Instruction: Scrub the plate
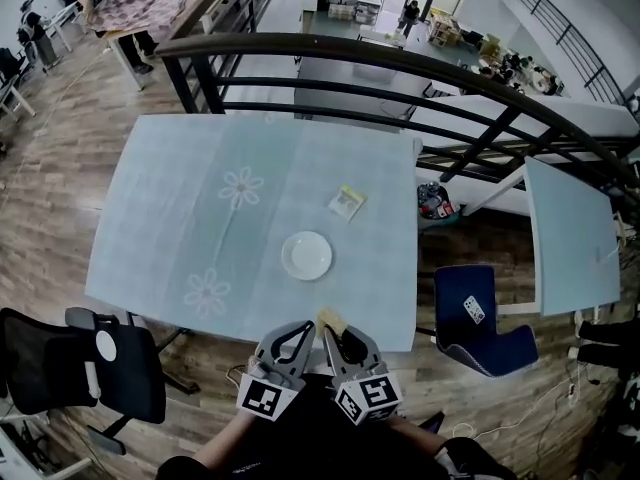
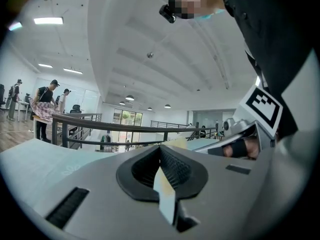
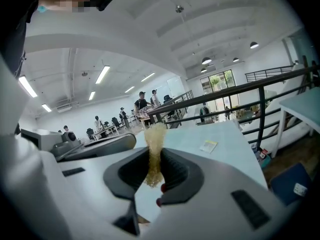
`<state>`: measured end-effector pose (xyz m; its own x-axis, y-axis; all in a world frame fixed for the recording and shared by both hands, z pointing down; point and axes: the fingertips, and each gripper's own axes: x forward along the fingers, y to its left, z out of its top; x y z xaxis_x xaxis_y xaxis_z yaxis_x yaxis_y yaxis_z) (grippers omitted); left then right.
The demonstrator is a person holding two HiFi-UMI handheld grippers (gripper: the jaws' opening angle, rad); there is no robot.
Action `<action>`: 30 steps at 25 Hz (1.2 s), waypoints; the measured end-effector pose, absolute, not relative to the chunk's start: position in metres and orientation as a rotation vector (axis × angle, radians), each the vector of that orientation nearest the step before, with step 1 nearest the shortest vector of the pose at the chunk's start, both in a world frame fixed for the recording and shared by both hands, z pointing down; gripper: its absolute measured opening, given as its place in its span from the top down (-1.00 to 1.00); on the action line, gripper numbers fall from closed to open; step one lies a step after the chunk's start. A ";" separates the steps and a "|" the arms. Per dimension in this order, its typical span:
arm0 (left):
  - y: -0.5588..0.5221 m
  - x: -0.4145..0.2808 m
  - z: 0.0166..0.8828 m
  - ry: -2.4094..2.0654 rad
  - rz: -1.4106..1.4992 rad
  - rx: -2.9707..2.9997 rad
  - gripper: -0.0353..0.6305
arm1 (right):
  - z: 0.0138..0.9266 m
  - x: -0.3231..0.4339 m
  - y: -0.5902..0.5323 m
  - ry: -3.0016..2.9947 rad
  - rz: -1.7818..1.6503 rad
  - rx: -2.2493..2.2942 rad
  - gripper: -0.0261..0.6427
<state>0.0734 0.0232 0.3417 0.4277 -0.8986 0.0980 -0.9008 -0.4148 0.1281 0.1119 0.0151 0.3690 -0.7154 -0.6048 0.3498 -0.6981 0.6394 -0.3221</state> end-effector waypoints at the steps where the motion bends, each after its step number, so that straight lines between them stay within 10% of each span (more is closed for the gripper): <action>1: 0.022 0.071 0.342 -1.601 0.026 2.510 0.85 | 0.368 0.109 0.016 -2.654 0.648 1.056 0.74; 30: -0.057 0.028 0.361 -1.579 0.149 2.559 0.86 | 0.419 0.075 -0.090 -2.497 0.772 1.203 0.74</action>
<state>0.0281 -0.0570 0.3608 0.4475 -0.8812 0.1521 -0.8941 -0.4439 0.0590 0.0746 -0.0896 0.4188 -0.6217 -0.6427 0.4477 -0.7833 0.5149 -0.3485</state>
